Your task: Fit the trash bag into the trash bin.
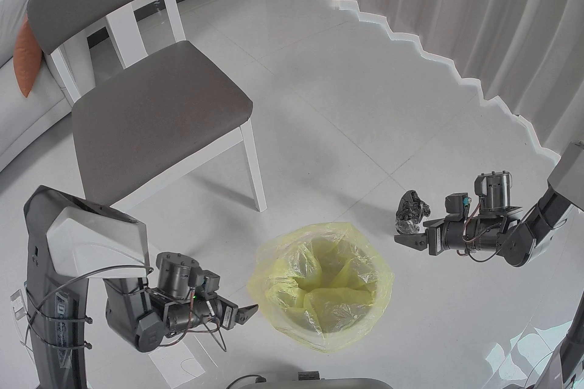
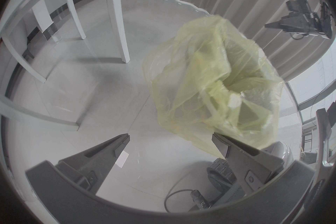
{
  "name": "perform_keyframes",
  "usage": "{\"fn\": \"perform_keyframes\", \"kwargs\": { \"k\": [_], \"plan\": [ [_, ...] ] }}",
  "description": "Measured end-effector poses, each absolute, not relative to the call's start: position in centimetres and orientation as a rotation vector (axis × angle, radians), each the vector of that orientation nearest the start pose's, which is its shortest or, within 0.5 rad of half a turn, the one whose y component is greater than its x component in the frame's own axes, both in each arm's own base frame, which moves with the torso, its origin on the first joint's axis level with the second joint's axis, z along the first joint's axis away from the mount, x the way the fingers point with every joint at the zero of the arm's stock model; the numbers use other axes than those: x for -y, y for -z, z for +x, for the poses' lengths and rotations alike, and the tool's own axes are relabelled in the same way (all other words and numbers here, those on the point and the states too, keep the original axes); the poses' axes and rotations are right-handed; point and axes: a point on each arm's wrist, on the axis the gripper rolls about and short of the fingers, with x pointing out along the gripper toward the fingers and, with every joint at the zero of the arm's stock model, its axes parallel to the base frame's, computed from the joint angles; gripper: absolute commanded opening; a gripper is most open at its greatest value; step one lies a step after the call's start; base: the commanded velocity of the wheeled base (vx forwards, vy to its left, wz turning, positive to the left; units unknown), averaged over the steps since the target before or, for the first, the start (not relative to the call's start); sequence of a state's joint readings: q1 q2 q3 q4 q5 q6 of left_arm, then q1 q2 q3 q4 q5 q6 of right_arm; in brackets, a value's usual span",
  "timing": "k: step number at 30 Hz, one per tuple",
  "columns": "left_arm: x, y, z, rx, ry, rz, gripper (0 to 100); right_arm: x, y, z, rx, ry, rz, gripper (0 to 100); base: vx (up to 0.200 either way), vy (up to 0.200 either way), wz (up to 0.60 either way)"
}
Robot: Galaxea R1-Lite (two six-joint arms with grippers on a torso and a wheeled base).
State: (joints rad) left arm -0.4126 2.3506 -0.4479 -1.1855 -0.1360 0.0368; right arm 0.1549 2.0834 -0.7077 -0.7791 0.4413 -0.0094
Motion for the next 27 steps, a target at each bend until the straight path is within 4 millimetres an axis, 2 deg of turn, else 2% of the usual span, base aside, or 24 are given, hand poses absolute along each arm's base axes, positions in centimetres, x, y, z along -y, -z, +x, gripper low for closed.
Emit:
{"fn": "perform_keyframes", "kwargs": {
  "k": [5, 10, 17, 21, 27],
  "plan": [
    [10.7, 3.7, 25.5, -0.672, 0.534, 0.109, 100, -7.4, -5.4, 34.6, -0.601, -0.609, 0.070, 100, 0.000, 0.000, 0.00],
    [10.4, 2.8, 25.0, -0.612, 0.531, 0.079, 100, -8.6, -5.1, 34.6, -0.616, -0.635, 0.050, 100, 0.000, 0.000, 0.00],
    [11.7, 2.0, 26.5, -0.517, 0.557, 0.066, 100, -10.0, -3.3, 33.6, -0.602, -0.574, -0.101, 100, 0.000, 0.000, 0.00],
    [12.7, 1.6, 27.7, -0.471, 0.572, 0.064, 100, -11.3, -2.5, 33.2, -0.530, -0.578, -0.158, 100, 0.000, 0.000, 0.00],
    [14.1, 1.4, 28.9, -0.449, 0.589, 0.073, 100, -13.9, -1.0, 32.7, -0.527, -0.551, -0.279, 100, 0.000, 0.000, 0.00]
  ]
}}
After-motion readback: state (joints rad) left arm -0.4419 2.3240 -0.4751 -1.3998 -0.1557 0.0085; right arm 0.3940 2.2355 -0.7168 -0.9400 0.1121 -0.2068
